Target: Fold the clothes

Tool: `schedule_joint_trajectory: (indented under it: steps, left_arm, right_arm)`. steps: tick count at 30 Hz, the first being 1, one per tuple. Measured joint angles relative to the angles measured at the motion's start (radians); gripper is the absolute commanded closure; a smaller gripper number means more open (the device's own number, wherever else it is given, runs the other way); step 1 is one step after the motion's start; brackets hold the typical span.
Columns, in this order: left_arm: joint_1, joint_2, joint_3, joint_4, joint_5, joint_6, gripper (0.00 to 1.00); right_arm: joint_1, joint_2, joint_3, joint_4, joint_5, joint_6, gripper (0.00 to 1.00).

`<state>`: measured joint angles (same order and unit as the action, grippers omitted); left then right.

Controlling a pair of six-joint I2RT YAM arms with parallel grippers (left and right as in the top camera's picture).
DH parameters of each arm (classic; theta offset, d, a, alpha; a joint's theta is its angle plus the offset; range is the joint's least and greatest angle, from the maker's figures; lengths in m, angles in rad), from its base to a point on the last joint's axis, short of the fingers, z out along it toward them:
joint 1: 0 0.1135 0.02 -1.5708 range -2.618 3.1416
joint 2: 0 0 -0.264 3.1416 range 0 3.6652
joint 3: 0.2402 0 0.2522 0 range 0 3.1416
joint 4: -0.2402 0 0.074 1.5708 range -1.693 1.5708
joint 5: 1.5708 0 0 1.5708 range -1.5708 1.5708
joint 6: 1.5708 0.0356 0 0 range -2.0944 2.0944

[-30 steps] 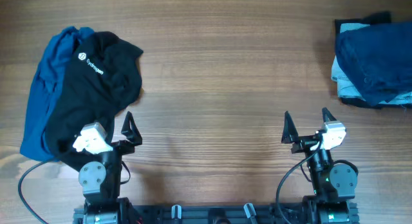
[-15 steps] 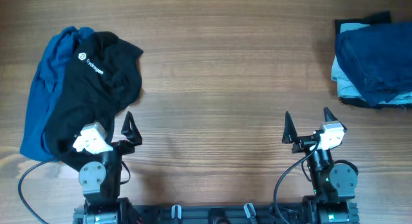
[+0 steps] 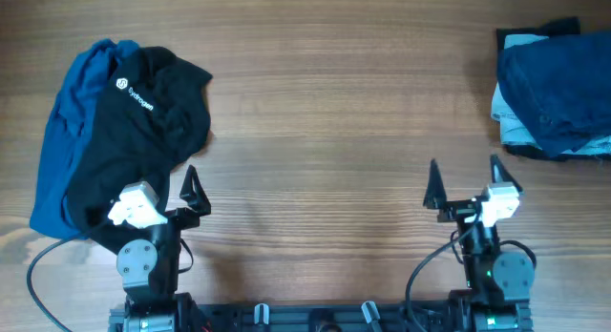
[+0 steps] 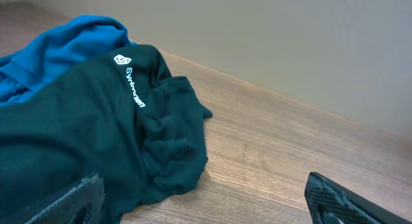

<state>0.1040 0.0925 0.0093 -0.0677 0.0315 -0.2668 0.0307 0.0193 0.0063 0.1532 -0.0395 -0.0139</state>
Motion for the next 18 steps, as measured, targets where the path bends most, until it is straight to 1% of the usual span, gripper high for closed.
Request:
schedule_joint_trajectory:
  steps: [3, 8, 14, 18]
  left_arm:
    - [0.000, 0.000, 0.000, 0.000, 0.010, 0.000, 0.00]
    - [0.000, 0.000, 0.000, 0.004, 0.046, -0.001, 0.00]
    - [0.000, 0.004, 0.008, -0.010, 0.084, -0.017, 0.00]
    - [0.000, 0.067, 0.073, -0.074, 0.101, -0.024, 0.00]
  right_arm:
    - [0.000, 0.000, 0.000, 0.098, -0.014, 0.000, 0.00]
    - [0.000, 0.000, 0.000, 0.173, -0.090, -0.004, 0.00]
    - [0.000, 0.008, 0.006, 0.179, -0.137, -0.004, 0.00]
    - [0.000, 0.095, 0.064, 0.189, -0.172, -0.018, 0.00]
